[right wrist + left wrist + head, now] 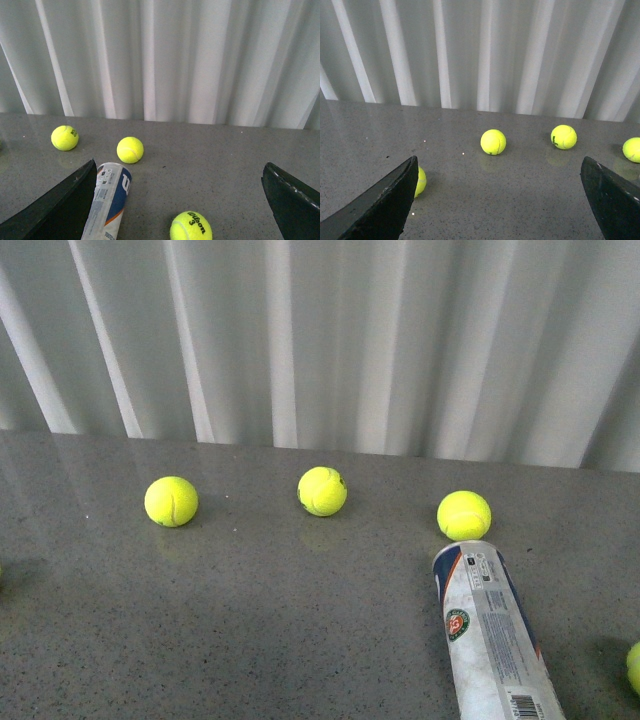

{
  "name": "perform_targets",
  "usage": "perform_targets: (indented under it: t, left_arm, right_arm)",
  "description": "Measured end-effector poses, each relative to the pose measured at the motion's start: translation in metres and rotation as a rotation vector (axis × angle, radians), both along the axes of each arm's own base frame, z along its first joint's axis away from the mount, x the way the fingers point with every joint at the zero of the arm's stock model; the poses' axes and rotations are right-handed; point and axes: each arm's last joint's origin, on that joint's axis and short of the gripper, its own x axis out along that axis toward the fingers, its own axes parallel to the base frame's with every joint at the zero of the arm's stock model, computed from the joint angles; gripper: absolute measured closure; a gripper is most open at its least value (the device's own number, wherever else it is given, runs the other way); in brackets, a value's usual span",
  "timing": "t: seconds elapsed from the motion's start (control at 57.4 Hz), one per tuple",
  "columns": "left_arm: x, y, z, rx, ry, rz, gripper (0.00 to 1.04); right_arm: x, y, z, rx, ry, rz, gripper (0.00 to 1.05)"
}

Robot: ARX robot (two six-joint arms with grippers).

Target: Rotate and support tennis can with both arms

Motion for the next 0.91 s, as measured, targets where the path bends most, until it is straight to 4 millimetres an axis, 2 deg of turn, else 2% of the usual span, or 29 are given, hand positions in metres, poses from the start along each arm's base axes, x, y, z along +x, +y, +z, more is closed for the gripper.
perform_targets:
  t: [0.906]
  left_arm:
    - [0.0000, 0.0000, 0.0000, 0.000, 0.000, 0.000, 0.07]
  right_arm:
    - [0.0000, 0.0000, 0.0000, 0.000, 0.000, 0.000, 0.07]
